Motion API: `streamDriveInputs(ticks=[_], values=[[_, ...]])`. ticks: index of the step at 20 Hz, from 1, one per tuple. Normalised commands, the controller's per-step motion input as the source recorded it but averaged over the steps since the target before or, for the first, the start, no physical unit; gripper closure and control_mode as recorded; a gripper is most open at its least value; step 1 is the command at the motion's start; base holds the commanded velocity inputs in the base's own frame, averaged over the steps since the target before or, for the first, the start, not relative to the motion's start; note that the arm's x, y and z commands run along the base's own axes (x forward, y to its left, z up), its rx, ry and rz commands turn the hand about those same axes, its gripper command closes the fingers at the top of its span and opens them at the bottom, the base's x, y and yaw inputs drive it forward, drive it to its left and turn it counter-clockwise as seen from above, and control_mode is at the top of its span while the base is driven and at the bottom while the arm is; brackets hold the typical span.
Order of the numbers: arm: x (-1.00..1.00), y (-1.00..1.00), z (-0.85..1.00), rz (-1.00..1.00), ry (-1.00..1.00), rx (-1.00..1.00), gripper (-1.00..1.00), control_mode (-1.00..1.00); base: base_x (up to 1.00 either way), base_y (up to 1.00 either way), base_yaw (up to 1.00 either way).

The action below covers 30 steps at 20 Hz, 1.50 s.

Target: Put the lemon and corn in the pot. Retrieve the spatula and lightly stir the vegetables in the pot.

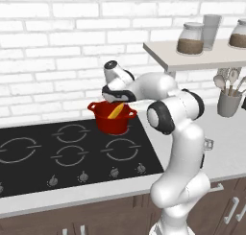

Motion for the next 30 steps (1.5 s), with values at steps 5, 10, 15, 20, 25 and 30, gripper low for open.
streamDriveInputs(ticks=[5, 10, 15, 20, 25, 30], values=[[-0.86, -0.36, 0.62, -0.05, 0.01, 0.12, -1.00, -1.00, 0.00, 0.00, 0.00], [-1.00, -0.86, 0.10, -0.02, 0.09, 0.07, -1.00, -1.00, 0.00, 0.00, 0.00], [-1.00, -0.92, 0.00, 0.00, 0.14, 0.00, -1.00, -1.00, 0.00, 0.00, 0.00], [-0.83, -0.86, 0.04, 0.00, 0.22, 0.00, -1.00, -1.00, 0.00, 0.00, 0.00], [-0.59, -0.74, 0.06, 0.02, 0.25, 0.00, -1.00, -1.00, 0.00, 0.00, 0.00], [-0.64, -0.68, 0.00, 0.13, 0.26, 0.00, -1.00, -1.00, 0.00, 0.00, 0.00]])
